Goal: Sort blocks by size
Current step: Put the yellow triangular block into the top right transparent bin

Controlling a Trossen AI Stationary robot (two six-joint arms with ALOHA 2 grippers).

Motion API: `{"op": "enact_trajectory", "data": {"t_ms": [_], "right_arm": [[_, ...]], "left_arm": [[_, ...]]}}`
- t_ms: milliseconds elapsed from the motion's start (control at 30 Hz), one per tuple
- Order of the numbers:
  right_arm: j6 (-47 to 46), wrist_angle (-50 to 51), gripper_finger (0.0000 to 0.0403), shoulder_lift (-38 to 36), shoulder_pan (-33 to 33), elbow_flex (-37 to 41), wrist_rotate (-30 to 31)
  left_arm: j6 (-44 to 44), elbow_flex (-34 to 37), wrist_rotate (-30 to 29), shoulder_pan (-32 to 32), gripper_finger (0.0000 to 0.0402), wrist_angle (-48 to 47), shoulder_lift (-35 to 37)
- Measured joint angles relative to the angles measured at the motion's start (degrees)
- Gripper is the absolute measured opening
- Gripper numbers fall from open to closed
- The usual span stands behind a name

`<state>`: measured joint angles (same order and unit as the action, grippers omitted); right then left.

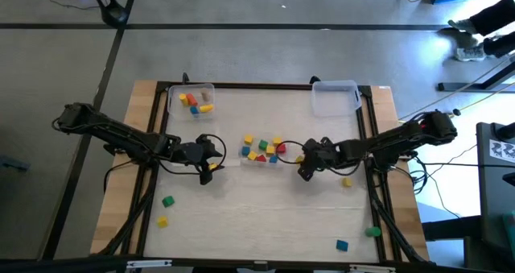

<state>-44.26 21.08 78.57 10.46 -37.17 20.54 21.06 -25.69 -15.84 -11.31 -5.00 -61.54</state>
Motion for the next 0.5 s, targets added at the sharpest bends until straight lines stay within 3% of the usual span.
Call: {"op": "enact_trajectory", "data": {"t_ms": [133, 500], "right_arm": [[-0.68, -10.24, 0.0245, 0.08, 0.02, 5.5, 0.96], [1.37, -20.49, 0.0245, 2.88, 0.09, 10.7, 0.28]], "left_arm": [[0.0, 0.0, 0.0, 0.0, 0.021, 0.01, 0.0], [0.17, 0.0, 0.0, 0.0, 0.021, 0.0, 0.0]]}}
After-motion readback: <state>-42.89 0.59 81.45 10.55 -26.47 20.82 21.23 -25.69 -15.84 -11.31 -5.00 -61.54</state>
